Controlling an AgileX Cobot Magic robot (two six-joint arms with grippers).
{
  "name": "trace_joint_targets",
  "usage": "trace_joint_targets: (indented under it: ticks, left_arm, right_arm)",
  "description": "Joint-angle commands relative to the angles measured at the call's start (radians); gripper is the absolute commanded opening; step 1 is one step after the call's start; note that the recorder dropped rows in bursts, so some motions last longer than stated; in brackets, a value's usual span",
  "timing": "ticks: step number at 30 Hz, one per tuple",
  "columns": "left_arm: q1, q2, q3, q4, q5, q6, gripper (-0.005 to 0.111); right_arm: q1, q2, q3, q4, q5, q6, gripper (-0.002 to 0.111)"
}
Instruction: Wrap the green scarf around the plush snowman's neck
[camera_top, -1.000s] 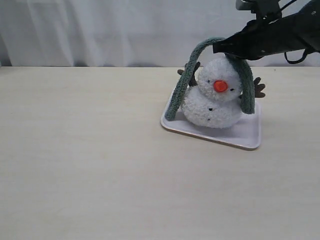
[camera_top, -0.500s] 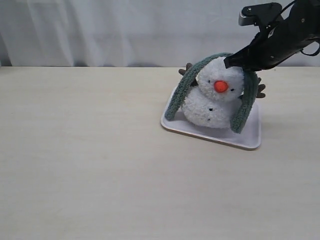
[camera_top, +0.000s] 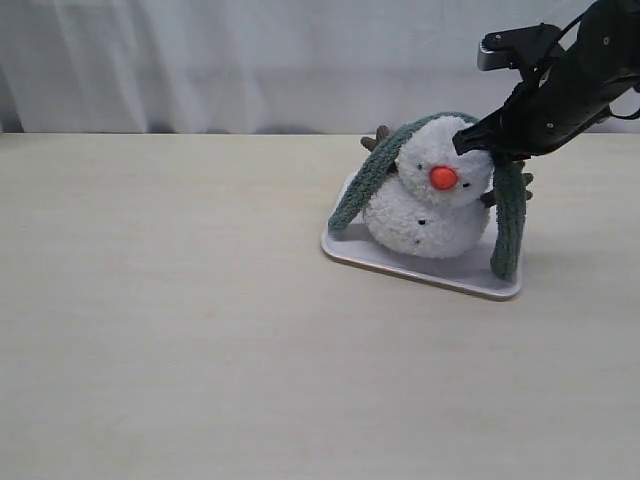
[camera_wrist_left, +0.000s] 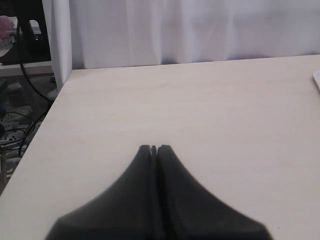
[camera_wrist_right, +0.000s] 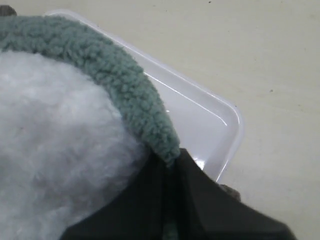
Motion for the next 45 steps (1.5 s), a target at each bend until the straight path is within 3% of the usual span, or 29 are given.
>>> trace_joint_targets:
  ticks: [1,5,13,19,29,32,37,45]
  left_arm:
    - [0.002,-0.003,0.003,0.001,-0.009,-0.001,0.0]
    - [0.002,-0.003,0.003,-0.001,-0.007,-0.001,0.0]
    - [0.002,-0.003,0.003,-0.001,-0.007,-0.001,0.0]
    - [0.002,-0.003,0.003,-0.001,-0.007,-0.001,0.0]
    - [0.002,-0.003,0.003,-0.001,-0.007,-0.001,0.0]
    - [0.002,-0.003,0.003,-0.001,-0.007,-0.001,0.0]
    - [0.002,-0.003,0.003,-0.001,-0.009,-0.001,0.0]
    - [0.002,-0.003,0.003,-0.001,-0.009,-0.001,0.0]
  right_arm:
    - [-0.001,0.001,-0.005,0.065,0.046,-0.049,0.007]
    - [-0.001,0.001,-0.005,0.189,0.075,-0.163,0.018]
    - [-0.003,0.001,-0.005,0.192,0.124,-0.154,0.045]
    - [-0.003,-0.006,-0.005,0.181,0.203,-0.188,0.046]
    - [-0.003,-0.123,-0.005,0.181,0.19,-0.188,0.046]
    - [-0.003,-0.14,-0.005,0.181,0.215,-0.188,0.038]
    - [-0.003,-0.138,0.037,0.181,0.176,-0.203,0.004]
    - [-0.003,-0.138,0.205,0.181,-0.173,-0.131,0.004]
